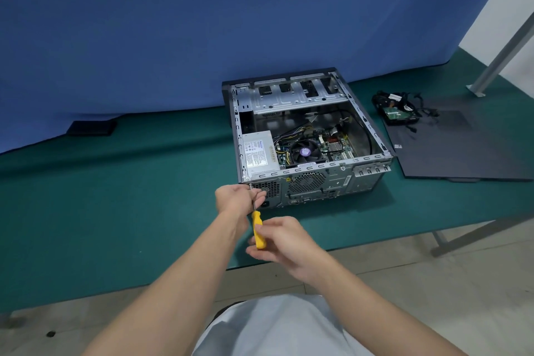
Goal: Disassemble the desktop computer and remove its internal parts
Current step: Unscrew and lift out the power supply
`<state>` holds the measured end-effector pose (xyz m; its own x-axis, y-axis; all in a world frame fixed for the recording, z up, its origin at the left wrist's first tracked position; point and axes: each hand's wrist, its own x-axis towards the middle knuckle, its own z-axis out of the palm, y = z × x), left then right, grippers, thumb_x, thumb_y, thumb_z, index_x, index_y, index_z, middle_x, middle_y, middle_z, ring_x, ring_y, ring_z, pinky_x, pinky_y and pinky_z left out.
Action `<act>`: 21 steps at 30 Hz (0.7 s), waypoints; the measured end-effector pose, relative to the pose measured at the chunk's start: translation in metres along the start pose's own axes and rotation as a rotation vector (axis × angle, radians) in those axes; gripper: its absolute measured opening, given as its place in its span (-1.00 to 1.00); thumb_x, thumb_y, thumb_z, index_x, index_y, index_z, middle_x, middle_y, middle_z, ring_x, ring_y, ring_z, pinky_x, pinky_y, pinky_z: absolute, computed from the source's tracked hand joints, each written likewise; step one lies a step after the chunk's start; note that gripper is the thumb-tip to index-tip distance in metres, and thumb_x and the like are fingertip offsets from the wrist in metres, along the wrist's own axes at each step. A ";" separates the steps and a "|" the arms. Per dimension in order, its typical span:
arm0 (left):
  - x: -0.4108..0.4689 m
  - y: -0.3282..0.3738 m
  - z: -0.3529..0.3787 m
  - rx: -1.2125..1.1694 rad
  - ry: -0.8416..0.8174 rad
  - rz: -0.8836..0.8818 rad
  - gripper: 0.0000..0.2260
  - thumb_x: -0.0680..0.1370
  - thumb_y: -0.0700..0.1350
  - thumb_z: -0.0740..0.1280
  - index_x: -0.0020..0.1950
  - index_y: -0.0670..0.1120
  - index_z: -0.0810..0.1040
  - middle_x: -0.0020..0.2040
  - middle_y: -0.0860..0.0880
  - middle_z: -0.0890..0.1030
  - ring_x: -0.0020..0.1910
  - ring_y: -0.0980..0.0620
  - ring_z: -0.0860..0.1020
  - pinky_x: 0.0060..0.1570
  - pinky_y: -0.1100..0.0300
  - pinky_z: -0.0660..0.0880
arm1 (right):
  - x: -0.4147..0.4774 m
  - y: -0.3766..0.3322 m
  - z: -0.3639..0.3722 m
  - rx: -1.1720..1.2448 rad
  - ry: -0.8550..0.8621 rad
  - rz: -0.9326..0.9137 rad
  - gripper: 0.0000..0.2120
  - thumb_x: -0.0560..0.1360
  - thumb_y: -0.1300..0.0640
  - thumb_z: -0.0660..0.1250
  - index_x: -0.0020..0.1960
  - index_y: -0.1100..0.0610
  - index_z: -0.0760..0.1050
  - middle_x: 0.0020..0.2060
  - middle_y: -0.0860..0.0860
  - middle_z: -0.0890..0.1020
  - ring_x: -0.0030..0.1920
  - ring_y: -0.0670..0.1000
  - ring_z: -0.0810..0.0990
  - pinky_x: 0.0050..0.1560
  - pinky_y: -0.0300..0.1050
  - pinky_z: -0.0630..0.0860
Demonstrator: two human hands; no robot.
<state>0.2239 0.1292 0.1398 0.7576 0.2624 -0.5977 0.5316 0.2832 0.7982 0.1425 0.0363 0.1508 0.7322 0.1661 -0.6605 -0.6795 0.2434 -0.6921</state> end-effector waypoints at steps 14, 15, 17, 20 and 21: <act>-0.001 -0.003 0.002 -0.013 0.018 0.014 -0.82 0.53 -0.53 0.20 -0.02 -0.29 0.46 -0.18 -0.28 0.61 -0.22 -0.12 0.66 -0.29 0.18 0.64 | 0.000 0.003 -0.002 0.024 0.003 0.019 -0.91 0.55 0.29 0.29 0.02 0.32 0.46 -0.21 0.20 0.61 -0.25 0.13 0.66 -0.05 0.00 0.64; -0.001 -0.002 0.002 -0.040 -0.008 0.002 -0.81 0.53 -0.54 0.16 -0.03 -0.29 0.44 -0.18 -0.29 0.59 -0.22 -0.14 0.65 -0.27 0.16 0.64 | -0.003 0.000 -0.004 0.186 -0.092 0.075 -0.92 0.57 0.32 0.23 -0.01 0.34 0.45 -0.25 0.23 0.61 -0.23 0.17 0.66 -0.09 0.00 0.64; -0.001 0.000 0.000 -0.087 -0.051 -0.022 -0.81 0.54 -0.54 0.13 -0.06 -0.30 0.43 -0.17 -0.32 0.58 -0.19 -0.20 0.64 -0.20 0.11 0.64 | -0.004 0.000 -0.005 0.298 -0.146 0.089 -0.92 0.58 0.37 0.18 -0.02 0.38 0.44 -0.26 0.26 0.60 -0.24 0.20 0.67 -0.17 -0.05 0.64; -0.003 -0.001 -0.001 -0.072 -0.048 -0.025 -0.84 0.52 -0.54 0.21 -0.08 -0.30 0.44 -0.20 -0.31 0.59 -0.21 -0.18 0.65 -0.25 0.14 0.63 | -0.004 0.005 0.002 0.021 0.045 -0.032 -0.89 0.54 0.37 0.27 0.06 0.38 0.45 -0.22 0.21 0.60 -0.29 0.12 0.67 -0.15 -0.12 0.63; -0.004 -0.003 -0.001 -0.042 -0.026 -0.008 -0.83 0.49 -0.54 0.27 -0.09 -0.29 0.45 -0.21 -0.30 0.60 -0.24 -0.15 0.65 -0.30 0.17 0.62 | -0.004 0.006 0.004 -0.126 0.128 -0.073 -0.90 0.51 0.34 0.32 0.02 0.32 0.48 -0.22 0.16 0.62 -0.30 0.08 0.69 -0.15 -0.15 0.63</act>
<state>0.2193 0.1284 0.1399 0.7630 0.2364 -0.6016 0.5217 0.3242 0.7891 0.1356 0.0412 0.1503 0.7737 0.0278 -0.6329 -0.6307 0.1279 -0.7654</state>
